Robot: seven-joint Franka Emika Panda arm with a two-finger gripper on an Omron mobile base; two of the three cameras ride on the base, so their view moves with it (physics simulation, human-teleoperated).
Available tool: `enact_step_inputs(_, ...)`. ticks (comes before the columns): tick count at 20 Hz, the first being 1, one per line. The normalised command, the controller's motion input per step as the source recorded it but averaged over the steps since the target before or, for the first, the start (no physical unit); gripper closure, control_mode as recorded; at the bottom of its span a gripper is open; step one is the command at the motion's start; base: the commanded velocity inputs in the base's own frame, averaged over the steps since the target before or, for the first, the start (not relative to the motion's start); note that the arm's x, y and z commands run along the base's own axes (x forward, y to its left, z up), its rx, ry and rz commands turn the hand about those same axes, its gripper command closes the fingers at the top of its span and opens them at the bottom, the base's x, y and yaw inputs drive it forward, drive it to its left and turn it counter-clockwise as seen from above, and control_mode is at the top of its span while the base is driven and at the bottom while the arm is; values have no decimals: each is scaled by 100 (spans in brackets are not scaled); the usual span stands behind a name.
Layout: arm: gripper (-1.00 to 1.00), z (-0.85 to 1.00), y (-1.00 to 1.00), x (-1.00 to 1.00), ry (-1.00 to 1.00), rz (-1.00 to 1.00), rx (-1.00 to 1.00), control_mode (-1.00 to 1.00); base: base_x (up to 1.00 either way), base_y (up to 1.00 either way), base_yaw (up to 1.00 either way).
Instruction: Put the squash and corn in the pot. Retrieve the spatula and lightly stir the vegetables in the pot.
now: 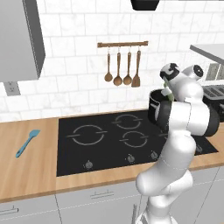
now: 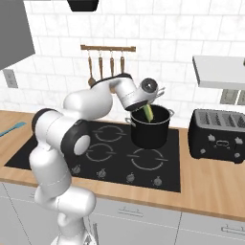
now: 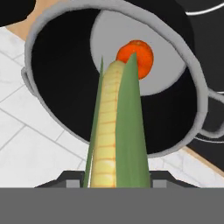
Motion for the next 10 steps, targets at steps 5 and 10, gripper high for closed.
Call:
enact_step_inputs(5, -100, -34, -1, 23, 0, -5, 0, -100, 0, 0, 0)
enact_step_inputs(10, -100, -28, -14, 2, 2, -8, 0, -100, 0, 0, 0)
